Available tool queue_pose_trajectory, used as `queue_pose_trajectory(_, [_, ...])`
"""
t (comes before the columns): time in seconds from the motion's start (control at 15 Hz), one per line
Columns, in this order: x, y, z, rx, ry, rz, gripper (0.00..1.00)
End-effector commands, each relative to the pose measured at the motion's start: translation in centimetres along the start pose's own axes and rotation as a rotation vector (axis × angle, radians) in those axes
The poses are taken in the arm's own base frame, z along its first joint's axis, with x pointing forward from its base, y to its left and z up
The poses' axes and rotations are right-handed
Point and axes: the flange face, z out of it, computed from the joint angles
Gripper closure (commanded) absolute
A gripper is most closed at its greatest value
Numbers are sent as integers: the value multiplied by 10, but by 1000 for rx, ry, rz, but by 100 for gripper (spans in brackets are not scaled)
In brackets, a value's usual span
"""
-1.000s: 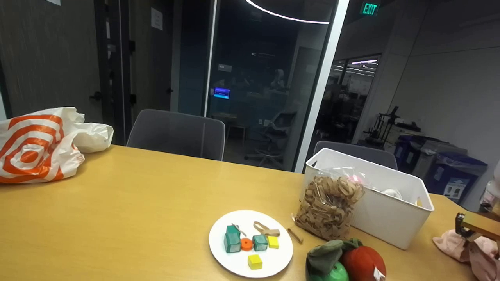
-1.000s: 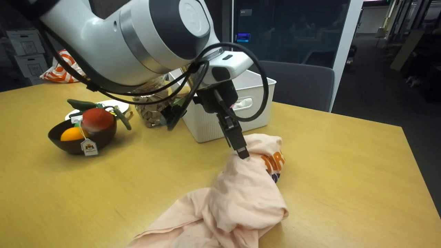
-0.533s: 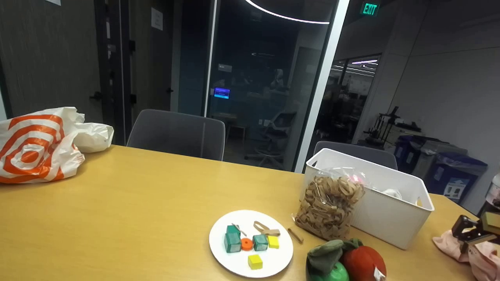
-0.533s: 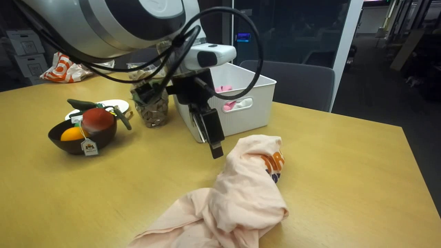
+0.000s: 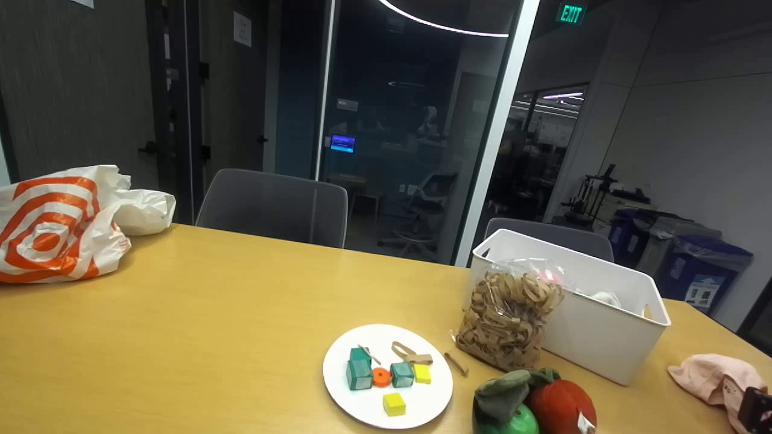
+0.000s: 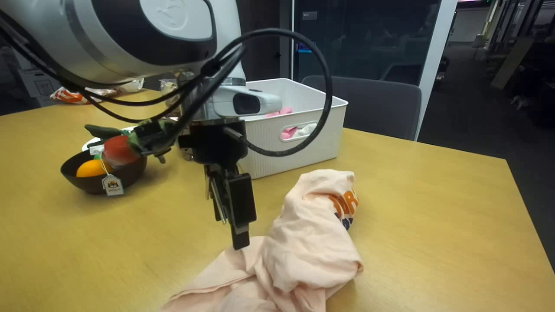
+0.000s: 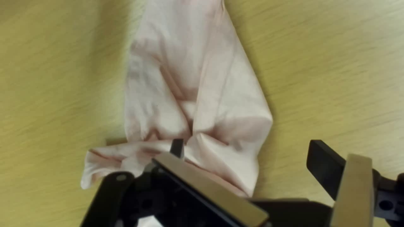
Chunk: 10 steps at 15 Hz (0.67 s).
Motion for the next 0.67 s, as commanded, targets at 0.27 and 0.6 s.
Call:
queue_pose_trajectory(0.27, [6, 28, 29, -73, 33, -4, 0])
queue_pose_trajectory(0.6, [11, 36, 28, -95, 98, -1, 0])
